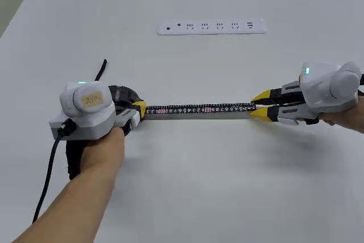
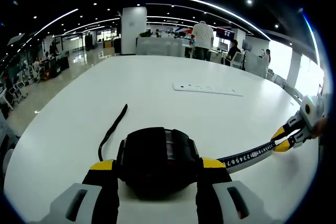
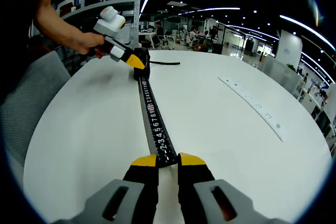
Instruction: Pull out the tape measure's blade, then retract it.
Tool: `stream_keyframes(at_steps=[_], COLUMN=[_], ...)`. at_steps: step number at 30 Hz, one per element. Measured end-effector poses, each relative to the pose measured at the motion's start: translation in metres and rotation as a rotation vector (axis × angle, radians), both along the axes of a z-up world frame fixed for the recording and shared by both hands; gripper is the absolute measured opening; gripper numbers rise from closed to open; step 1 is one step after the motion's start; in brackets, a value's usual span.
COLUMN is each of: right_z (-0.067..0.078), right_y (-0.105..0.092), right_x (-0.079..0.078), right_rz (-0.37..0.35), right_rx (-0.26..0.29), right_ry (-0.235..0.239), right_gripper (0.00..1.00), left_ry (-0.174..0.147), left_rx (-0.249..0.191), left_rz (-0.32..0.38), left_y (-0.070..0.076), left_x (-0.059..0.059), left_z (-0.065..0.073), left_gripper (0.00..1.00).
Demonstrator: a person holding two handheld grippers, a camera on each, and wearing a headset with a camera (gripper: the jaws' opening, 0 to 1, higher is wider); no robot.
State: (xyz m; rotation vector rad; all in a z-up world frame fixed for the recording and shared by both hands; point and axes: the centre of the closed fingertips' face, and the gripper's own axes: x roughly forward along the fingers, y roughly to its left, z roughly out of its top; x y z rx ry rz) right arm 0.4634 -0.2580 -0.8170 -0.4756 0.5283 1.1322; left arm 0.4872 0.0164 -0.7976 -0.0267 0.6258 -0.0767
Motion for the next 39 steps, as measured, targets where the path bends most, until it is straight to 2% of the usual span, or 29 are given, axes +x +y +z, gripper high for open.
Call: stream_keyframes(at_steps=[11,29,36,37,39], right_z=[0.0,0.003,0.003,0.004,0.005], right_y=[0.007,0.037,0.039,0.047,0.05], right_x=[0.001,0.004,0.004,0.004,0.004], right_rz=[0.006,0.039,0.04,0.046,0.049], right_rx=[0.011,0.044,0.044,0.055,0.056], right_ry=[0.007,0.006,0.005,0.007,0.006], right_gripper=[0.12,0.12,0.12,0.12,0.12], left_ry=[0.003,0.013,0.014,0.014,0.016], left_rx=[-0.006,-0.025,-0.026,-0.037,-0.038], left_rz=[0.002,0.005,0.005,0.011,0.011], left_y=[0.0,0.0,0.0,0.001,0.001], left_x=[0.001,0.001,0.001,0.0,0.0], left_z=[0.0,0.0,0.0,0.0,0.001], left_gripper=[0.56,0.56,0.56,0.56,0.56])
